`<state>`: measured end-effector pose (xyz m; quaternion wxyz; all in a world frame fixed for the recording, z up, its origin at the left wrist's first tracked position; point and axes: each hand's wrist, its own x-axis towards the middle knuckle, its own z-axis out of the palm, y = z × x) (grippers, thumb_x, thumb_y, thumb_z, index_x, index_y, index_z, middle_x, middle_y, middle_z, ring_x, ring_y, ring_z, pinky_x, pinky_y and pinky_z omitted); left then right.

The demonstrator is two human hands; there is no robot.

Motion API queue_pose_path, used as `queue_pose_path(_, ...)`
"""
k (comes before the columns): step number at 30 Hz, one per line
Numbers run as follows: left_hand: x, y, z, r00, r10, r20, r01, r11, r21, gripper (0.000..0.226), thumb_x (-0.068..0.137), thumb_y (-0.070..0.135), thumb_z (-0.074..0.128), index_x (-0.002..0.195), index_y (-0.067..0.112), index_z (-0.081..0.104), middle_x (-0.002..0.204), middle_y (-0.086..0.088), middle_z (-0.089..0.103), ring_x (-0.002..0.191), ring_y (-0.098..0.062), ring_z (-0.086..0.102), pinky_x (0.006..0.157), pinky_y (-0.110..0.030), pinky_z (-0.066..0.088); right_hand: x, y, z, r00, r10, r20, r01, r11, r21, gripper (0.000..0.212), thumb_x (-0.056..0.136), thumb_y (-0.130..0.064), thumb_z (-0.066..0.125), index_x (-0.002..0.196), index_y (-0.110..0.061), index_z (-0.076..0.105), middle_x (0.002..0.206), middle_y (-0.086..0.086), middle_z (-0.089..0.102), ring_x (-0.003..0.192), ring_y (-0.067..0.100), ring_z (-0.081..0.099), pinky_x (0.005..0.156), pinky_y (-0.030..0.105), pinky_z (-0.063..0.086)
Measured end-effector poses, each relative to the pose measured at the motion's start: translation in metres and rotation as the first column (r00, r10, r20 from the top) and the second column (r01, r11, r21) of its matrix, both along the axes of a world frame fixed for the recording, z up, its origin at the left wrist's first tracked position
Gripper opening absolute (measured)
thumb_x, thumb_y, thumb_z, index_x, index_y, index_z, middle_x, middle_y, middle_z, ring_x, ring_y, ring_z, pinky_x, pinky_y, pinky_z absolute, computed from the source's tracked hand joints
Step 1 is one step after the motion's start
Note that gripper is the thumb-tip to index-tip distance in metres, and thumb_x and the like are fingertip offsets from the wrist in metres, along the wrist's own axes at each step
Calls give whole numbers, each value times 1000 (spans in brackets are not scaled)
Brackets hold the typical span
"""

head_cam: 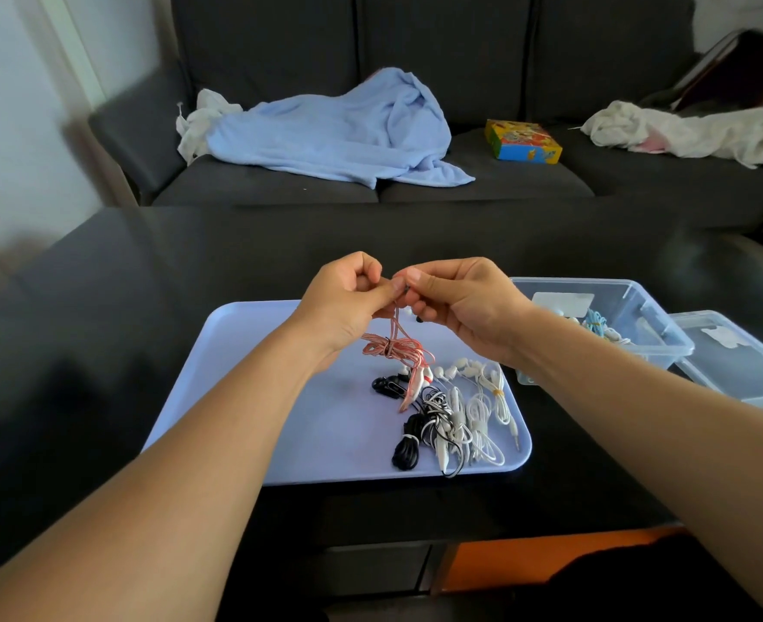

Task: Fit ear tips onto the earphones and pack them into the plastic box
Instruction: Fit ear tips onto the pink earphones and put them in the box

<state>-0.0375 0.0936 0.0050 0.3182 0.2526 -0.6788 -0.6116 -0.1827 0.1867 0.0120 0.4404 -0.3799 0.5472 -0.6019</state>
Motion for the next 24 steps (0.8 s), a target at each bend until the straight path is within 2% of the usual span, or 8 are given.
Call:
queue_pose_path(4,0,0,-4,999,26,33,-24,998,-59,27,93,7,67,77,13,45,65,4,69,73,-13,70,70,-22,56,0,1,1,1000,21,20,-22,999,37,21,96,-7,60,107,6,72,81,14,69,66,13,60,69,20,58)
queue_pose_path(7,0,-3,-4,997,50,52,-45,993,-106,17,91,11,70,83,14,55,77,-4,73,76,-16,70,77,-27,58,-2,4,-1,997,77,14,-77,997,6,23,97,-7,59,115,2,71,84,12,69,70,13,63,71,21,57)
queue_pose_path(9,-1,-3,-3,998,41,37,-37,994,-103,8,91,12,70,96,14,64,84,-8,75,78,-15,70,77,-26,57,-2,5,-2,998,25,-52,-27,999,-40,24,95,-5,62,117,1,70,88,15,71,73,16,66,74,23,58)
queue_pose_path(11,-1,-2,-3,999,23,29,-20,993,-117,13,92,10,69,105,14,70,89,-10,76,79,-15,71,77,-24,57,-1,5,-1,988,-74,-136,66,996,-67,24,90,-5,69,113,0,71,89,17,75,75,21,71,76,27,60)
queue_pose_path(16,-3,1,-2,998,67,-7,-67,991,-119,17,89,4,71,101,16,73,87,-8,77,78,-15,74,74,-22,58,-1,6,1,942,-215,-256,195,975,-104,15,84,-8,78,97,-2,76,82,14,77,78,30,75,73,28,61)
queue_pose_path(18,-4,1,-2,997,72,-6,-73,989,-128,17,89,3,71,98,17,73,84,-4,76,75,-13,73,71,-21,58,-2,6,1,960,-192,-206,181,981,-69,12,86,-7,76,96,-1,75,81,14,76,74,26,73,71,26,60)
queue_pose_path(21,-4,1,-2,997,77,2,-76,985,-153,16,89,4,71,95,19,73,82,-2,76,73,-11,72,71,-21,57,-2,5,1,993,-112,36,111,993,26,12,91,-3,68,99,4,74,85,14,74,75,18,71,70,21,58)
queue_pose_path(24,-4,0,-4,997,82,13,-79,982,-172,14,89,6,72,96,18,74,84,-5,75,74,-12,72,73,-24,59,-3,5,2,970,-56,236,42,997,65,14,96,-2,61,102,5,72,89,14,73,76,15,71,72,21,60)
